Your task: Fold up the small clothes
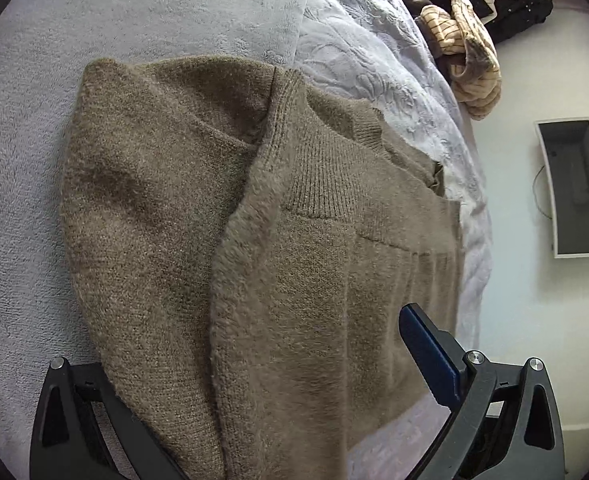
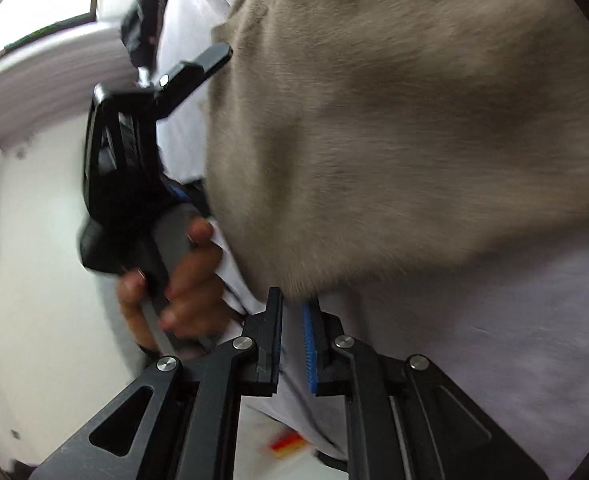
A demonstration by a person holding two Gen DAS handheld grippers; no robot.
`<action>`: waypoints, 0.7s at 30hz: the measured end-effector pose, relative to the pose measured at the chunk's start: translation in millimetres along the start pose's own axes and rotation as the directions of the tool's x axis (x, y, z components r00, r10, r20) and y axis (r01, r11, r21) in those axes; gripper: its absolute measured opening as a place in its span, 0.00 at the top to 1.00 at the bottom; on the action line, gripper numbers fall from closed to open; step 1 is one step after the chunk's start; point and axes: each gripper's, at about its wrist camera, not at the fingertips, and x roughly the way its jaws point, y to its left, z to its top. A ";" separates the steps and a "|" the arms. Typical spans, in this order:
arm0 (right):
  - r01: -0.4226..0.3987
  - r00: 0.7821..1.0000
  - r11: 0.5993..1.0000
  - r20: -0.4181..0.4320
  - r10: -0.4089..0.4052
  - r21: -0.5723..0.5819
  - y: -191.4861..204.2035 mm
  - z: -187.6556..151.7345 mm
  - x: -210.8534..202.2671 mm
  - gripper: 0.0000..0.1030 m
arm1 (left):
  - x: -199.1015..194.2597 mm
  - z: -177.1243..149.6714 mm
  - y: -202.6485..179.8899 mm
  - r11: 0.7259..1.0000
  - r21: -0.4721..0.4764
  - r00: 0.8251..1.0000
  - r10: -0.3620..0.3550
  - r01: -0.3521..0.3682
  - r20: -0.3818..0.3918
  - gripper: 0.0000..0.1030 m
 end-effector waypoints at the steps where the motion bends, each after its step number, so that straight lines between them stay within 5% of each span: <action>1: 0.049 0.999 0.999 -0.008 -0.049 -0.021 -0.9 0.0 -9.1 0.82 | 2.3 0.2 -0.9 1.000 0.005 1.000 0.016 -0.016 -0.002 0.02; 4: 0.129 0.991 0.989 0.041 -0.127 -0.070 -1.5 6.2 -42.5 0.66 | 6.5 1.2 -8.2 0.993 0.024 0.993 0.117 -0.117 0.012 0.27; 6: 0.213 0.971 0.969 0.136 -0.196 -0.127 4.7 17.6 -69.3 0.66 | 7.4 0.1 -12.2 0.984 0.049 0.985 0.169 -0.170 0.032 0.52; 8: 0.302 0.938 0.937 0.228 -0.259 -0.175 10.0 28.9 -89.7 0.91 | 2.9 -1.9 -15.1 0.987 0.060 0.988 0.146 -0.149 0.048 0.69; 11: 0.422 0.881 0.884 0.319 -0.349 -0.199 10.2 57.3 -102.7 0.93 | -3.4 -4.4 -20.8 0.986 0.078 0.988 0.139 -0.144 0.068 0.75; 13: 0.453 0.867 0.868 0.327 -0.377 -0.202 6.3 78.7 -100.0 0.93 | -9.0 -7.3 -26.4 0.986 0.089 0.987 0.134 -0.142 0.087 0.75; 16: 0.502 0.858 0.837 0.249 -0.450 -0.216 -12.4 90.5 -73.9 0.93 | -20.1 -10.9 -36.0 0.988 0.090 0.988 0.112 -0.122 0.110 0.75; 21: 0.486 0.868 0.839 0.252 -0.429 -0.246 -24.4 93.2 -65.1 0.95 | -37.9 -13.8 -87.6 0.985 0.156 0.984 0.049 -0.076 0.174 0.82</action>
